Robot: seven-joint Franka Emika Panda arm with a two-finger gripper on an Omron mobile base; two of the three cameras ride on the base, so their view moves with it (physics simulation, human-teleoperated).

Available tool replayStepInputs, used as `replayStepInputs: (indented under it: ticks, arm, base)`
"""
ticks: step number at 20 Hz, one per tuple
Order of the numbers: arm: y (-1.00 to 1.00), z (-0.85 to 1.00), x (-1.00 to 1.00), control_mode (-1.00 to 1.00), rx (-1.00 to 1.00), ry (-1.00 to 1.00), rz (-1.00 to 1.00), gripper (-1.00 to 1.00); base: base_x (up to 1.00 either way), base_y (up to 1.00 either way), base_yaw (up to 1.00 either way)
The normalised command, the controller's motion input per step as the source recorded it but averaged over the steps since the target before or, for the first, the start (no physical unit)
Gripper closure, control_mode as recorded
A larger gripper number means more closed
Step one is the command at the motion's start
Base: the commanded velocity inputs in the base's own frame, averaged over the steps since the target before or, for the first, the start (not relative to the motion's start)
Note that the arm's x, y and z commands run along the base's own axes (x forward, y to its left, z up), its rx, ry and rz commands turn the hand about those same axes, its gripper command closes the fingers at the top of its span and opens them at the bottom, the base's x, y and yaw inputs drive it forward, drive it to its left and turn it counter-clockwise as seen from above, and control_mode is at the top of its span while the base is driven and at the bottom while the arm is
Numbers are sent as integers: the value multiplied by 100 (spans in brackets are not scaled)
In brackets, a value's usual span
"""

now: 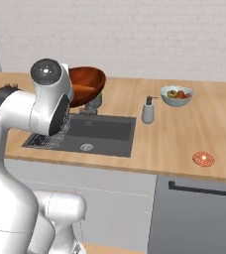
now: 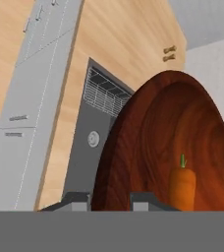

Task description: Pick the carrot from the sink and place it in the bowl. Then pick the bowl and place it in the microwave. Then close the microwave door and press the start button.

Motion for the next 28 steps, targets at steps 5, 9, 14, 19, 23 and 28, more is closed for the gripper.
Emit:
replayStepInputs:
  ticks: [5,9,14,19,23,28]
  arm:
    - [0,0,0,100,0,0,0,100]
    - [0,0,0,100,0,0,0,100]
    - [0,0,0,100,0,0,0,100]
    - [0,0,0,100,0,0,0,100]
    - [0,0,0,100,0,0,0,100]
    - [0,0,0,100,0,0,0,100]
  base:
    - [-14,-28,-78]
    - [0,-2,-97]
    - [0,-13,-93]
    - [0,-12,-92]
    - [3,-6,-85]
    - [53,0,-51]
